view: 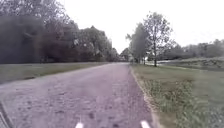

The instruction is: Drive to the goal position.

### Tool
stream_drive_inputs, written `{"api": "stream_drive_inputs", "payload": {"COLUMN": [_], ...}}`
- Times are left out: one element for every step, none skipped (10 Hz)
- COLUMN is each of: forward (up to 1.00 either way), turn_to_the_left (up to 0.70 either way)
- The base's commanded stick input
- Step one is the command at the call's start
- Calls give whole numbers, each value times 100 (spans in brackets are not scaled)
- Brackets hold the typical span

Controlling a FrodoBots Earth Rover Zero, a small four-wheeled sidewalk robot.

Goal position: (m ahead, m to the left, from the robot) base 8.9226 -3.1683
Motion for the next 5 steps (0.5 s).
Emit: {"api": "stream_drive_inputs", "payload": {"forward": [70, 70, 70, 70, 70], "turn_to_the_left": [0, 0, 0, 0, 0]}}
